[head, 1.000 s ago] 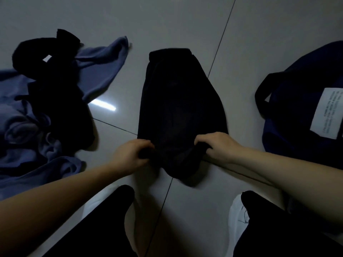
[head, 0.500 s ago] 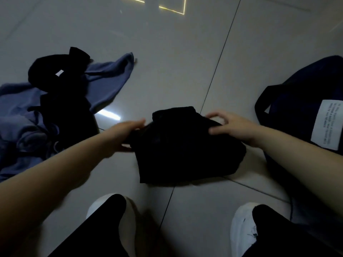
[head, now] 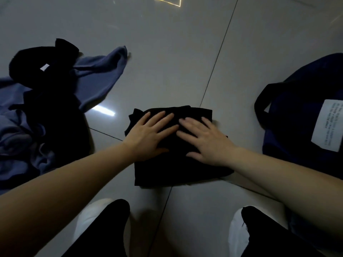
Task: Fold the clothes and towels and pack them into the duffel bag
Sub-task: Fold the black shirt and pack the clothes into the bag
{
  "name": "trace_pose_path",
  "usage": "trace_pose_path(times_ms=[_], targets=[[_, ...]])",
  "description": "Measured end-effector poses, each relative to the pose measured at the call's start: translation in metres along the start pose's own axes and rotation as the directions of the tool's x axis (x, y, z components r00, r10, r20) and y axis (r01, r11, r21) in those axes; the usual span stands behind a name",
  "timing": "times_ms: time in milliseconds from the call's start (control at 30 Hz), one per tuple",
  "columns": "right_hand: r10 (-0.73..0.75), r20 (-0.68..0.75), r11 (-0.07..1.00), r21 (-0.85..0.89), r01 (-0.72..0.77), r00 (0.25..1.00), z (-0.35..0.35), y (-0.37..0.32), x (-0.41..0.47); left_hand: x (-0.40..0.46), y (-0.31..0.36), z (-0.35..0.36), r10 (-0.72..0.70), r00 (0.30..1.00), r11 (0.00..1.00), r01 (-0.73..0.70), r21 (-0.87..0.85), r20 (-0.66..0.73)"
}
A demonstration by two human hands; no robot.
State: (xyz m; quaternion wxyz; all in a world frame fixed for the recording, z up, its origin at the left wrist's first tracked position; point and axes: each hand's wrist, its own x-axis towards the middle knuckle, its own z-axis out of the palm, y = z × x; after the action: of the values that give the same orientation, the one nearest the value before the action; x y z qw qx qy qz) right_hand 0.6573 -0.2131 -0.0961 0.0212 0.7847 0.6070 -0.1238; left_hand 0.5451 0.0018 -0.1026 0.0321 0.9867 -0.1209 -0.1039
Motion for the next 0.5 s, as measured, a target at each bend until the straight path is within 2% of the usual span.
trace_pose_path(times_ms=[100,200,400,500], targets=[[0.207,0.243,0.97,0.074,-0.231,0.948,0.004,0.025,0.0,0.015,-0.008,0.004,-0.132,0.967,0.991,0.13,0.024,0.219],[0.228,0.343,0.955,0.104,-0.278,0.911,0.004,0.031,0.001,0.026,-0.009,0.001,-0.146,0.943,0.989,0.143,0.033,0.3],[0.281,0.296,0.936,0.124,-0.328,0.913,-0.008,0.021,-0.01,0.025,-0.009,-0.005,-0.179,0.93,0.983,0.18,0.026,0.32],[0.331,0.194,0.915,0.174,-0.364,0.924,-0.019,0.015,-0.037,0.019,-0.002,-0.009,-0.15,0.968,0.989,0.148,0.026,0.202]])
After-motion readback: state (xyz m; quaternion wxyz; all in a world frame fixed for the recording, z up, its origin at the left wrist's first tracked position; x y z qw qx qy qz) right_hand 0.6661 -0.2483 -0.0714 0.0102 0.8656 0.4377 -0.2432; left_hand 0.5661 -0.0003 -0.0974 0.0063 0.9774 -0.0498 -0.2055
